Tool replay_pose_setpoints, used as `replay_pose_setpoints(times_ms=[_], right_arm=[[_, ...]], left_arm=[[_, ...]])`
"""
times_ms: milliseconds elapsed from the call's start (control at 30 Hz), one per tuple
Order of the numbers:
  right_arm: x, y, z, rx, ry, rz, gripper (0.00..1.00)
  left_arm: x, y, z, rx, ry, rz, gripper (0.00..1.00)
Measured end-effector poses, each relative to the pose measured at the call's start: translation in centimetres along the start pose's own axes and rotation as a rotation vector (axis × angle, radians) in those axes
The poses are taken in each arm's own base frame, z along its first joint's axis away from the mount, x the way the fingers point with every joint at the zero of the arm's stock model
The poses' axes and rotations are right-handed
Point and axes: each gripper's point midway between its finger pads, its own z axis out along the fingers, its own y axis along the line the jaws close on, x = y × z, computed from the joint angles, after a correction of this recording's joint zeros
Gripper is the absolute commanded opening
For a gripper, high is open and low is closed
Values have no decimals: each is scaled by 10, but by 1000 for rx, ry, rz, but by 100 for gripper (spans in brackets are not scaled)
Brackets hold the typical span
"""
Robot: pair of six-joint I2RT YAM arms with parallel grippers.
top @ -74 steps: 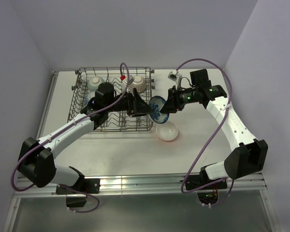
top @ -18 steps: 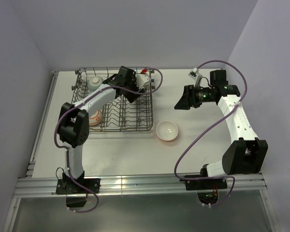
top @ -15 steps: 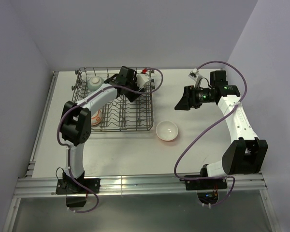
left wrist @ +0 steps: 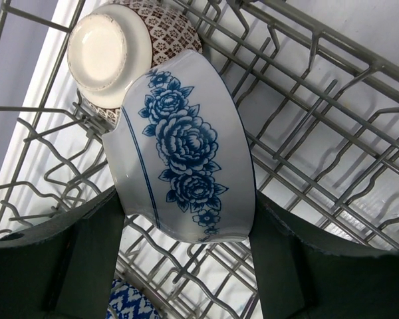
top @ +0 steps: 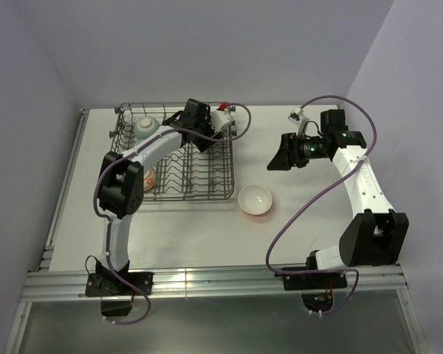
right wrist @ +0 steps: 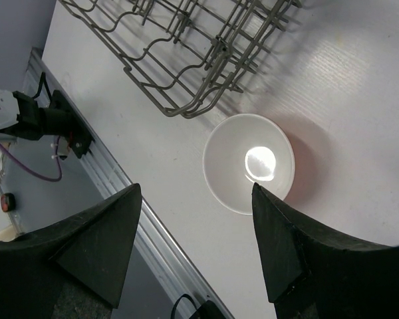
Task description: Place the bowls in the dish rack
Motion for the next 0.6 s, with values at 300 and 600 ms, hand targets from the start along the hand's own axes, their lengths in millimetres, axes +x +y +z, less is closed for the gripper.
replay_pose_setpoints(times_ms=[300,600], right_arm=[[1,0,0,0,2,-1,75],[0,0,0,-1,1,-2,75]], left_arm=[[6,-6,2,17,-7,126,0],[18,-17,5,37,9,313,0]])
